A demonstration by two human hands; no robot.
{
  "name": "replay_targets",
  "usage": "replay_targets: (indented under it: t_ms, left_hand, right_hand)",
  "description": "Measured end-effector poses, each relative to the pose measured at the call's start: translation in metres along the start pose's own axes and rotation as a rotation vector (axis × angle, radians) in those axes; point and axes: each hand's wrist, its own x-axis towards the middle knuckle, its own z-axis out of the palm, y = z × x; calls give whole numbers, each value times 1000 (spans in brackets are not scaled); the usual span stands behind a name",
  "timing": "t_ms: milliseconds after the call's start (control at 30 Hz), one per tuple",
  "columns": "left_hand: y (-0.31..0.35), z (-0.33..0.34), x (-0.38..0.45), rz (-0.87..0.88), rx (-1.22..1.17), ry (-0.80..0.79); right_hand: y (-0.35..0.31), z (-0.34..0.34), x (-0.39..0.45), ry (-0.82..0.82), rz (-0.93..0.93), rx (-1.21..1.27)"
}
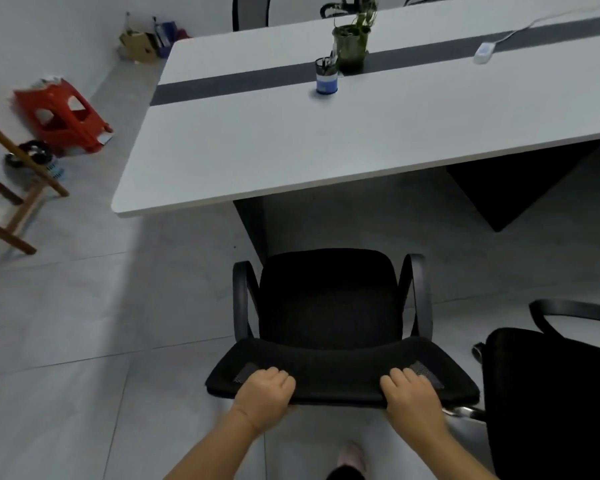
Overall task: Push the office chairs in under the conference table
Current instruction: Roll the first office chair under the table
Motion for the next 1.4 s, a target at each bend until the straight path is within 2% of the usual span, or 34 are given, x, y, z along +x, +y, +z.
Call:
replay_targets:
  t_ms: [200, 400, 633, 733, 1033, 1133, 1267, 1400]
  left_hand:
    - [-51, 5, 44, 97, -7, 7]
    - [-84, 9, 96, 108, -48, -2]
    - [-98, 21, 127, 127, -74, 271]
    - [-102, 23, 140, 121, -78, 195]
    - [-103, 25, 213, -12, -88, 127]
    - [-103, 24, 233, -75, -45, 61]
    - [-118, 24, 261, -158, -43, 16]
    - [-143, 27, 285, -221, -35, -5]
  right_hand:
    - [-3, 4, 36, 100, -23, -7]
    - [9, -4, 85, 81, -1, -60]
    - [36, -10, 124, 35, -29, -150]
    - [47, -9, 140, 85, -70, -165]
    - [113, -14, 217, 248, -192, -154]
    - [133, -11, 247, 248, -220, -145]
    - [148, -7, 291, 169, -262, -134]
    - [152, -1, 337, 207, -299, -128]
